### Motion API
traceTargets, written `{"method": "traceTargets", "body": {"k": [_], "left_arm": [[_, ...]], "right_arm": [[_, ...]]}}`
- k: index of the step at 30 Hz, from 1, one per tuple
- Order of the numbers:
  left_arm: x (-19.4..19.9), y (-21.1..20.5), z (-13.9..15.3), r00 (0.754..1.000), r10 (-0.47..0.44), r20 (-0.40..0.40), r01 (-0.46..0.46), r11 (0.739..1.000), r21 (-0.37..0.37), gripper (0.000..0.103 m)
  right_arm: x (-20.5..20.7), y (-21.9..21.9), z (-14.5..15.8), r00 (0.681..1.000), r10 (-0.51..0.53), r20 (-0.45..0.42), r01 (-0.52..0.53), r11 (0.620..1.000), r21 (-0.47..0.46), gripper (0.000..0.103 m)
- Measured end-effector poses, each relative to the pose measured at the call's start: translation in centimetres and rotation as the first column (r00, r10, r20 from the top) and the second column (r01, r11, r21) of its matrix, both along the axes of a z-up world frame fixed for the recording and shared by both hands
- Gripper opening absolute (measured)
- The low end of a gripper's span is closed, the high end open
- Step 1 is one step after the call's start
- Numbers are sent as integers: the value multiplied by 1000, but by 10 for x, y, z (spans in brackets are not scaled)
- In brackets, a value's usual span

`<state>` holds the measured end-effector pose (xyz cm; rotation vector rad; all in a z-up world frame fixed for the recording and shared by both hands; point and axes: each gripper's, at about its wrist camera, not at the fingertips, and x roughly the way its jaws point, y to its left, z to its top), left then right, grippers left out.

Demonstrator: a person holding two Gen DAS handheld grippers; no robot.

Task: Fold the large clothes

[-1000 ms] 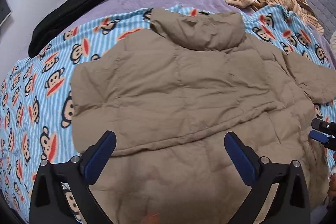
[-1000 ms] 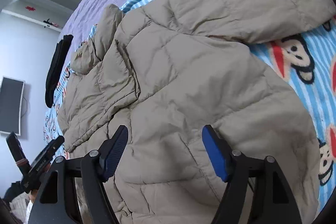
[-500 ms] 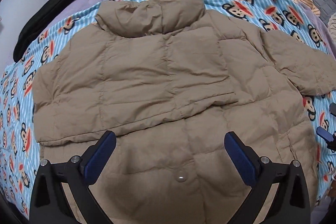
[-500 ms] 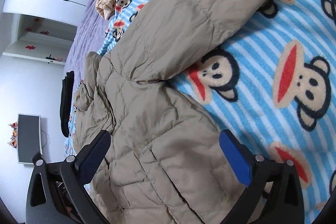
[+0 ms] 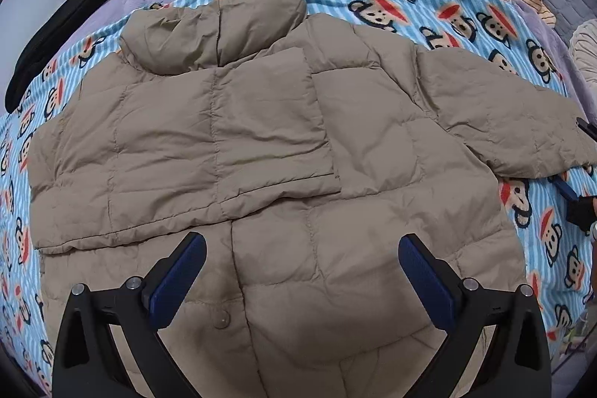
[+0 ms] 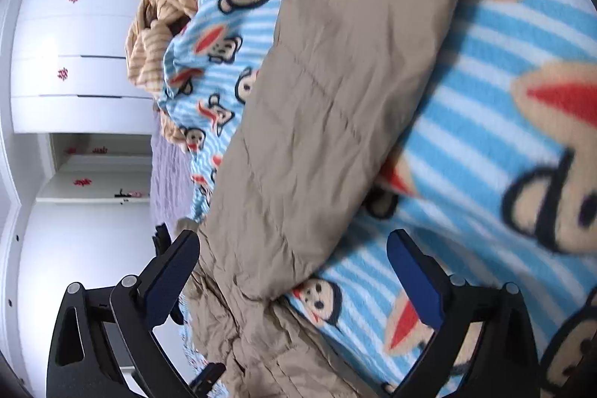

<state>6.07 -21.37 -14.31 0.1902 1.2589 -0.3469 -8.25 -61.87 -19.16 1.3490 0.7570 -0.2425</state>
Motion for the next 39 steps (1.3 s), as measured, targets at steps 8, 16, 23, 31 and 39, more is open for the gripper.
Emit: {"method": "traceTargets", "body": {"k": [8,16,23,31,39], "left_arm": [[10,-1,15,998,58,14,-57,998,-40,103],[21,21,13,993,120,2,-120,992,-35,103],[36,60,7,984,177,-3,-177,982,-67,103],[55,126,17,956,281,83,-274,958,-82,103],[71,179,5,927,362,98,-354,931,-90,103]], "right_arm": [[26,-45,-5,986,-111,121,95,987,132,93],[41,-59,0,976,-169,139,144,974,173,8],[88,-22,65,977,18,213,-9,999,-43,8],[190,155,146,830,542,132,-418,761,-496,8],[233,327,79,639,760,-118,-684,491,-540,8]]}}
